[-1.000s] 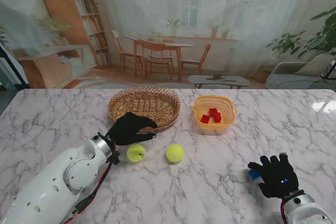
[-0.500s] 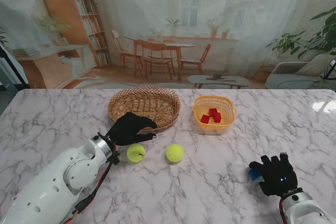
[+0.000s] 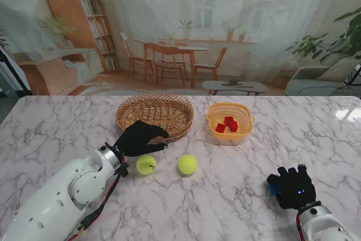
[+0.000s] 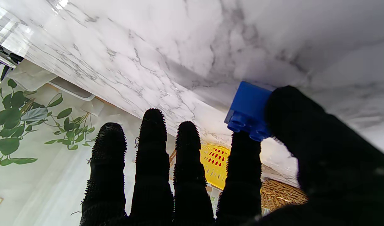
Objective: Sort the blocks and the balls into two baskets
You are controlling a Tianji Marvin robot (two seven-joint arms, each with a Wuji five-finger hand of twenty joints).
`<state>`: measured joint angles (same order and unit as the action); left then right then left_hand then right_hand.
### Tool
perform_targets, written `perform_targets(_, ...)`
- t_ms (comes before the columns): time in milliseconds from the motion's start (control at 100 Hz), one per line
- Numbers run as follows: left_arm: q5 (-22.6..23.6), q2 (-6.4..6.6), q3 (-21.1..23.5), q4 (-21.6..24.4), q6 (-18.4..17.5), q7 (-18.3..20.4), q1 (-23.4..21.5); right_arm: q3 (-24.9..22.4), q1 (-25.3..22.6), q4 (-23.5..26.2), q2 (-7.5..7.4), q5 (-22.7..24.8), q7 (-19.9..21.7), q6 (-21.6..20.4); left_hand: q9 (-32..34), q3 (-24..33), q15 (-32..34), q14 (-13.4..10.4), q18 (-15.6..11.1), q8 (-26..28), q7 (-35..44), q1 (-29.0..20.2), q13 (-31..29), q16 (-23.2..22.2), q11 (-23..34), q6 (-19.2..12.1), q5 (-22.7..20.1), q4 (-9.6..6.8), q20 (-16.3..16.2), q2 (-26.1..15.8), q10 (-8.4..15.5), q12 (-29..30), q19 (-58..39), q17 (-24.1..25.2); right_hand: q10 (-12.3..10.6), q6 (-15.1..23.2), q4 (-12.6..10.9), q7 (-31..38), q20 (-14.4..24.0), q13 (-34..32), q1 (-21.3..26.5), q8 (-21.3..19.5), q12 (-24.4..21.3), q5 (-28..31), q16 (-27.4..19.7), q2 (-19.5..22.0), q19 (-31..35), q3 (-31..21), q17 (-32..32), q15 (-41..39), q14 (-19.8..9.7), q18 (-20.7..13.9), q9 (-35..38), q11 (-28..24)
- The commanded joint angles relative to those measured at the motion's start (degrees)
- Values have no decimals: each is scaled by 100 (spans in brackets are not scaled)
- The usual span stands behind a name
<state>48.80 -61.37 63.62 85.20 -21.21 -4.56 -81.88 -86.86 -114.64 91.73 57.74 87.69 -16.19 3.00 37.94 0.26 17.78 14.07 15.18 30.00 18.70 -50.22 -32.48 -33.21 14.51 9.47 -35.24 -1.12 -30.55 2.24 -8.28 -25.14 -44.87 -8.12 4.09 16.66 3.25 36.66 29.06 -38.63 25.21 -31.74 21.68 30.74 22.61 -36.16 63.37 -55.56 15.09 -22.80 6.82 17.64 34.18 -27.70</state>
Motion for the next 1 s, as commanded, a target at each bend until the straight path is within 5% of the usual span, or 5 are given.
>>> perform_targets(0, 8, -2, -19, 1, -3, 75, 4, 43, -2, -122, 6, -23, -35, 55, 138, -149, 130, -5, 97, 42, 78, 5, -98, -49, 106, -111, -178, 83, -33, -264, 71, -26, -109, 9, -10, 246, 160, 250, -44, -112, 201, -223, 46, 200, 79, -143, -65, 52, 10, 126, -46, 151, 94, -101)
perform_targets(240, 5, 0, -20, 3, -4, 89, 4, 155, 85, -265, 13, -130, -203, 163, 137, -145, 130, -12, 93, 42, 82, -8, -96, -48, 108, -112, -181, 81, -33, -260, 72, -26, -112, 4, -43, 466, 691, 941, -16, -226, 433, -249, 129, 287, 204, -244, 3, 138, 115, -118, -102, 167, 244, -236)
perform_targets(510, 2, -2, -19, 1, -1, 78, 2, 246, 185, -400, 14, -204, -411, 218, 134, -146, 130, -5, 97, 41, 84, -2, -96, -49, 108, -110, -179, 81, -29, -258, 72, -26, -109, 7, -99, 685, 818, 1692, 50, -394, 640, -100, 274, 354, 390, -214, 179, 281, 263, -468, -194, 97, 461, -407)
perform_targets(990, -10, -2, -37, -6, -1, 91, 16, 161, 123, -354, 47, -319, -673, 179, 139, -150, 131, -10, 99, 39, 87, 3, -95, -49, 111, -109, -182, 82, -26, -257, 71, -27, -110, 5, -174, 639, 834, 2045, 109, -631, 870, -99, 394, 826, 535, -76, 343, 225, 465, -766, -254, 54, 864, -569)
